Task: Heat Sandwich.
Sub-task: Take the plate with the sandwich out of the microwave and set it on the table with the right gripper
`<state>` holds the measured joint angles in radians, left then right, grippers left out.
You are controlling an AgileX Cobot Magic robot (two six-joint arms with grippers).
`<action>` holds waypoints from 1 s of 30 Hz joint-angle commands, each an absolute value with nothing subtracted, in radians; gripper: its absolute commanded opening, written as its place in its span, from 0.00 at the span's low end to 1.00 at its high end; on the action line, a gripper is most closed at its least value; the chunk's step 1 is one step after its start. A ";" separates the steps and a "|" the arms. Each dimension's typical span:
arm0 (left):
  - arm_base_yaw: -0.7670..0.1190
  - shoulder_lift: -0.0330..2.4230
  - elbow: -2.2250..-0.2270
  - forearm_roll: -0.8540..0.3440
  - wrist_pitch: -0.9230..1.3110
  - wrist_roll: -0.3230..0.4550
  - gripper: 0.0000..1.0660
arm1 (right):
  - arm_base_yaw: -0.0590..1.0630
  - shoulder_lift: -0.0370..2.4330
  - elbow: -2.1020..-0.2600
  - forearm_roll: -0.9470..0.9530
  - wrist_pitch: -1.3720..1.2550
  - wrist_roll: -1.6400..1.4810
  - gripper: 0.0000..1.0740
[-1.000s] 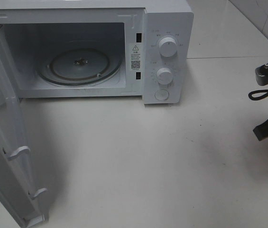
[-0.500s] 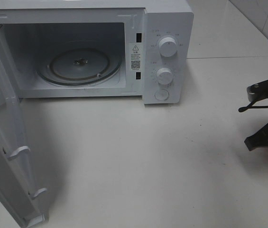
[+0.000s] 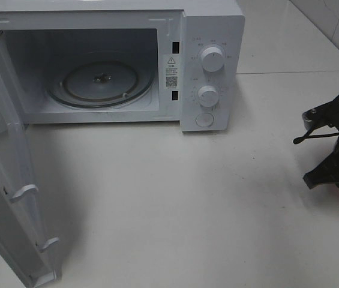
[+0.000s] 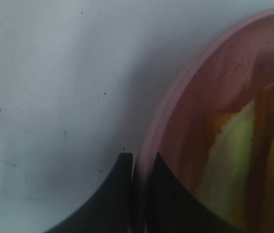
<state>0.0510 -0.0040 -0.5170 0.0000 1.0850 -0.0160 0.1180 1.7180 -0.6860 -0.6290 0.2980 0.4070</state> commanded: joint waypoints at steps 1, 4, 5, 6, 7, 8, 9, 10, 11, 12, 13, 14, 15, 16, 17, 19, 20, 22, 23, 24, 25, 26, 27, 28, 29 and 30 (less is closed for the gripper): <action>0.055 -0.010 -0.515 -0.006 1.068 -0.018 0.73 | 0.116 1.725 -0.694 -0.634 0.274 0.413 0.08; 0.055 -0.010 -0.515 -0.006 1.068 -0.018 0.73 | 0.116 1.725 -0.694 -0.630 0.274 0.413 0.20; 0.055 -0.010 -0.515 -0.006 1.068 -0.018 0.73 | 0.116 1.725 -0.694 -0.630 0.274 0.413 0.26; 0.055 -0.010 -0.515 -0.006 1.068 -0.018 0.73 | 0.116 1.725 -0.694 -0.630 0.274 0.413 0.31; 0.055 -0.010 -0.515 -0.006 1.068 -0.018 0.73 | 0.116 1.725 -0.694 -0.630 0.271 0.412 0.42; 0.055 -0.010 -0.515 -0.006 1.068 -0.018 0.73 | 0.116 1.725 -0.694 -0.630 0.271 0.412 0.42; 0.055 -0.010 -0.515 -0.006 1.068 -0.018 0.73 | 0.116 1.725 -0.694 -0.630 0.268 0.412 0.48; 0.055 -0.010 -0.515 -0.006 1.068 -0.018 0.73 | 0.116 1.723 -0.694 -0.630 0.265 0.412 0.53; 0.055 -0.010 -0.515 -0.006 1.068 -0.018 0.73 | 0.116 1.718 -0.694 -0.626 0.258 0.412 0.60; 0.055 -0.010 -0.515 -0.006 1.068 -0.018 0.73 | 0.116 1.718 -0.694 -0.626 0.258 0.412 0.60; 0.055 -0.010 -0.515 -0.006 1.068 -0.018 0.73 | 0.117 1.715 -0.694 -0.626 0.256 0.411 0.63; 0.055 -0.010 -0.515 -0.006 1.068 -0.018 0.73 | 0.119 1.708 -0.694 -0.625 0.252 0.408 0.65; 0.055 -0.010 -0.515 -0.006 1.068 -0.018 0.73 | 0.120 1.690 -0.694 -0.625 0.240 0.408 0.67; 0.055 -0.010 -0.515 -0.006 1.068 -0.018 0.73 | 0.120 1.678 -0.694 -0.622 0.233 0.408 0.67; 0.055 -0.010 -0.515 -0.006 1.068 -0.018 0.73 | 0.120 1.678 -0.694 -0.622 0.233 0.408 0.67; 0.055 -0.010 -0.515 -0.006 1.068 -0.018 0.73 | 0.120 1.635 -0.694 -0.595 0.223 0.395 0.67; 0.055 -0.010 -0.515 -0.006 1.068 -0.018 0.73 | 0.120 1.618 -0.694 -0.586 0.222 0.390 0.67; 0.055 -0.010 -0.515 -0.006 1.068 -0.018 0.73 | 0.120 1.600 -0.694 -0.571 0.220 0.383 0.67; 0.055 -0.010 -0.515 -0.006 1.068 -0.018 0.73 | 0.120 1.587 -0.694 -0.561 0.218 0.381 0.67; 0.055 -0.010 -0.515 -0.006 1.068 -0.018 0.73 | 0.120 1.559 -0.706 -0.521 0.230 0.382 0.67; 0.055 -0.010 -0.515 -0.006 1.068 -0.018 0.73 | 0.120 1.549 -0.714 -0.502 0.246 0.382 0.67; 0.055 -0.010 -0.515 -0.006 1.068 -0.018 0.73 | 0.120 1.549 -0.714 -0.502 0.246 0.382 0.67; 0.055 -0.010 -0.515 -0.006 1.068 -0.018 0.73 | 0.120 1.538 -0.726 -0.477 0.268 0.381 0.67; 0.055 -0.010 -0.515 -0.006 1.068 -0.018 0.73 | 0.120 1.519 -0.755 -0.430 0.318 0.377 0.67; 0.055 -0.010 -0.515 -0.006 1.068 -0.018 0.73 | 0.120 1.512 -0.774 -0.409 0.352 0.370 0.67; 0.055 -0.010 -0.515 -0.006 1.068 -0.018 0.73 | 0.120 1.509 -0.790 -0.394 0.381 0.361 0.67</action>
<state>0.0510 -0.0040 -0.5170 0.0000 1.0850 -0.0160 0.1180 1.5300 -0.7490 -0.4500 0.2960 0.3840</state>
